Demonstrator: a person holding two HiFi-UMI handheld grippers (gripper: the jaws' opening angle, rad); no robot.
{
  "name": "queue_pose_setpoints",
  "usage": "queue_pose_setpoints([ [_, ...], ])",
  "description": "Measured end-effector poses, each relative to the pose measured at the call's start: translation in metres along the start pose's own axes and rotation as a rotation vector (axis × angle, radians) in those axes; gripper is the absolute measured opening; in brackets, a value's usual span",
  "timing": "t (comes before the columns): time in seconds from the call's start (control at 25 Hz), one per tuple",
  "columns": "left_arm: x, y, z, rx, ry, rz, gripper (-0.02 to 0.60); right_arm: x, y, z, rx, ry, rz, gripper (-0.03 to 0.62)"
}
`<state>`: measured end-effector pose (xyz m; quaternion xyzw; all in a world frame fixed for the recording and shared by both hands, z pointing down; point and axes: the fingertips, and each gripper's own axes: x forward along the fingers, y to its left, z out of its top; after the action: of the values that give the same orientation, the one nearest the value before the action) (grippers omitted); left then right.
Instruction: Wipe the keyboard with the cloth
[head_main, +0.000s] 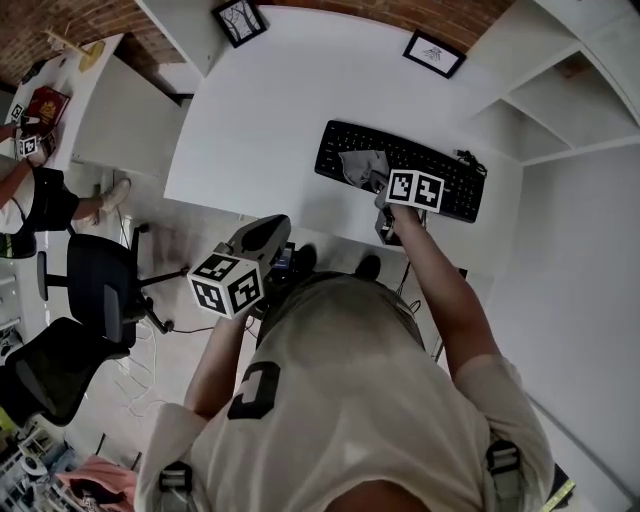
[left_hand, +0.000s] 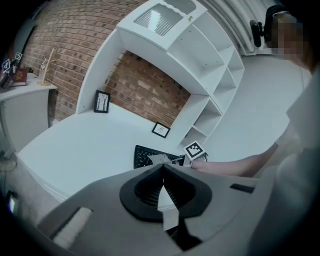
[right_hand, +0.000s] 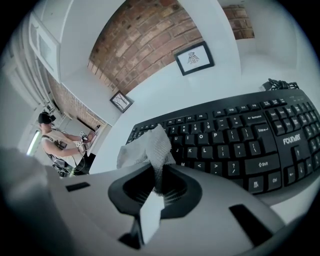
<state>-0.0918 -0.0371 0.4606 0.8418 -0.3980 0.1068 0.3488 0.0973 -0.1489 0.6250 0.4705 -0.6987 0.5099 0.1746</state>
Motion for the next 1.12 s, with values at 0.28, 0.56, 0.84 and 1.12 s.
queue_pose_setpoints([
  [0.28,0.004,-0.008,0.004,0.022,0.002,-0.006,0.005,-0.009,-0.012,0.001,0.016,-0.017,-0.008,0.015],
  [0.56,0.001,-0.009,0.002,0.031,0.005,-0.012,0.005,-0.016,-0.02,-0.002,-0.001,-0.028,-0.03,0.015],
  [0.84,-0.001,-0.009,-0.002,0.049,0.017,-0.037,0.005,-0.026,-0.034,-0.007,-0.016,-0.036,-0.081,0.015],
  [1.12,0.003,-0.02,0.003,0.068,0.021,-0.065,0.005,-0.042,-0.049,-0.007,-0.015,-0.028,-0.115,0.015],
])
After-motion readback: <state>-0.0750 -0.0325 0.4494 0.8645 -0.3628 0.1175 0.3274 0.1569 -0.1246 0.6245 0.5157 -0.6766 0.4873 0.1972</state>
